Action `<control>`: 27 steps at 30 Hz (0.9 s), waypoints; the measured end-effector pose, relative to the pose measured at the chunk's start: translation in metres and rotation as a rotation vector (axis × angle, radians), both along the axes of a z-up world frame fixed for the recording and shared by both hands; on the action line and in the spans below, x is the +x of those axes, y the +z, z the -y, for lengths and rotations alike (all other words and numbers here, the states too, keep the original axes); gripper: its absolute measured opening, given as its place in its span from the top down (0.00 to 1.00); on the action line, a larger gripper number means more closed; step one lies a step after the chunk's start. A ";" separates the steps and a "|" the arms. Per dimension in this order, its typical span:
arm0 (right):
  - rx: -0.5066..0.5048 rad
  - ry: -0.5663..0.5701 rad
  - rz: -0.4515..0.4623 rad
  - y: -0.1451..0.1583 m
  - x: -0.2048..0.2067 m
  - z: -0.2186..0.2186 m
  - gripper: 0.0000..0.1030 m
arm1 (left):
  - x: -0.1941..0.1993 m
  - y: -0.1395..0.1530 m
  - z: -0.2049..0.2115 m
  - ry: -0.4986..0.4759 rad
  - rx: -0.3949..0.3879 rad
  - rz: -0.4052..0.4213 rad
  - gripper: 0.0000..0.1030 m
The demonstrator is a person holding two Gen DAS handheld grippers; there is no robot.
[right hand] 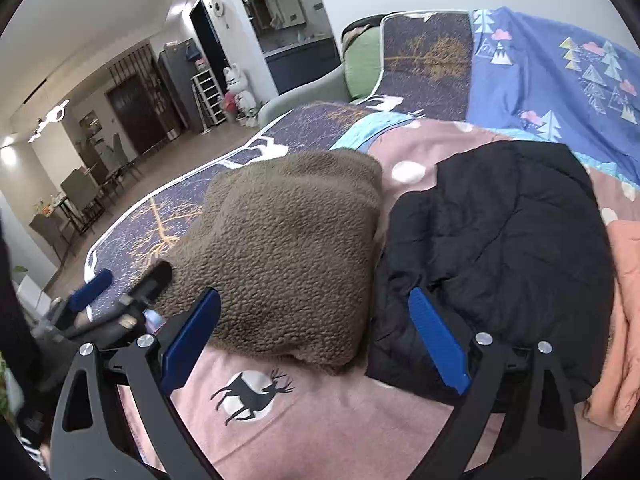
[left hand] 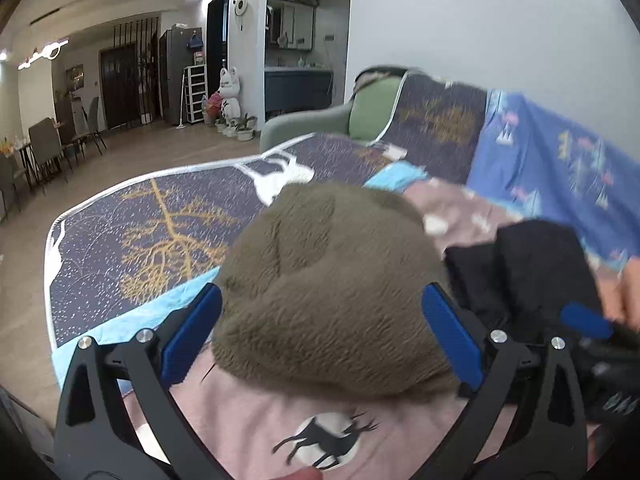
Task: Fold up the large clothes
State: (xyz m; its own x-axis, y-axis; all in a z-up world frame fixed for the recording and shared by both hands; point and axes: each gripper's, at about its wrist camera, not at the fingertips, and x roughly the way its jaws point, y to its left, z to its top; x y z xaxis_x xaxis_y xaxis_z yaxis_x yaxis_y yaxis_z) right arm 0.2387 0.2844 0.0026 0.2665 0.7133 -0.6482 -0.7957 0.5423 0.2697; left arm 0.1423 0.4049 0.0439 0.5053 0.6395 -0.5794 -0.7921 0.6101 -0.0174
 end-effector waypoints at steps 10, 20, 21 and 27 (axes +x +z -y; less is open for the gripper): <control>0.025 0.028 -0.018 0.006 0.000 0.004 0.07 | -0.009 0.001 0.013 0.017 0.039 0.003 0.02; 0.041 0.046 -0.026 0.009 0.000 0.007 0.07 | -0.010 0.006 0.020 0.012 0.054 0.002 0.02; 0.041 0.047 -0.027 0.008 0.000 0.007 0.07 | -0.011 0.006 0.021 0.013 0.054 0.003 0.02; 0.044 0.057 -0.034 0.007 0.000 0.006 0.07 | -0.014 0.009 0.020 0.014 0.052 0.021 0.02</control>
